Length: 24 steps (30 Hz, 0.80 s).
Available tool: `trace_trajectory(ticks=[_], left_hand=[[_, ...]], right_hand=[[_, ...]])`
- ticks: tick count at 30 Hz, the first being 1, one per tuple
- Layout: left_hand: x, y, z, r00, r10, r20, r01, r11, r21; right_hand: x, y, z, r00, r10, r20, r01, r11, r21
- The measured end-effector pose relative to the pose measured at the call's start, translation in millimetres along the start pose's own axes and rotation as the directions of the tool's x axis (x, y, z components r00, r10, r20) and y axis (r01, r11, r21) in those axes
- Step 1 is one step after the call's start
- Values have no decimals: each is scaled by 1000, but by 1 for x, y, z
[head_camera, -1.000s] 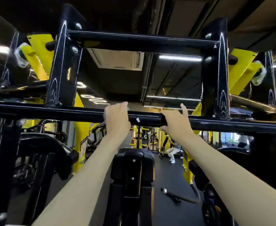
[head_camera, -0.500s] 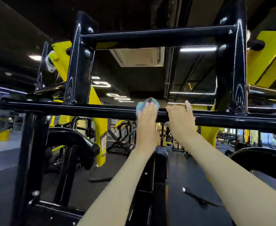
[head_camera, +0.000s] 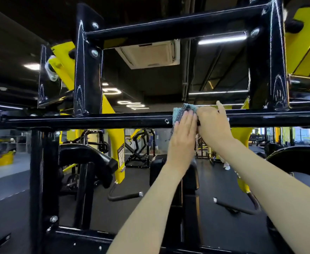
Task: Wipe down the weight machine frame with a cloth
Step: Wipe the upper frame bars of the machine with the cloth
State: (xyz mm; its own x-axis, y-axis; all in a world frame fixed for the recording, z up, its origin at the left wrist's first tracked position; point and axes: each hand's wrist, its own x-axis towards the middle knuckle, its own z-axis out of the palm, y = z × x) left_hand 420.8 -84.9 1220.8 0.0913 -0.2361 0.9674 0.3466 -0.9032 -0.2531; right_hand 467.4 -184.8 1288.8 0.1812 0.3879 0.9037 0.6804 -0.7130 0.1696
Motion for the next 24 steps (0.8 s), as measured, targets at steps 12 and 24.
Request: trace_trajectory(ticks=[12, 24], left_hand=[[-14, -37, 4, 998, 58, 4, -58, 988, 142], [-13, -55, -4, 985, 166, 54, -171, 980, 106]], right_hand=[[-2, 3, 4, 1000, -16, -10, 16, 1000, -14], [0, 3, 5, 1000, -26, 5, 26, 999, -28]])
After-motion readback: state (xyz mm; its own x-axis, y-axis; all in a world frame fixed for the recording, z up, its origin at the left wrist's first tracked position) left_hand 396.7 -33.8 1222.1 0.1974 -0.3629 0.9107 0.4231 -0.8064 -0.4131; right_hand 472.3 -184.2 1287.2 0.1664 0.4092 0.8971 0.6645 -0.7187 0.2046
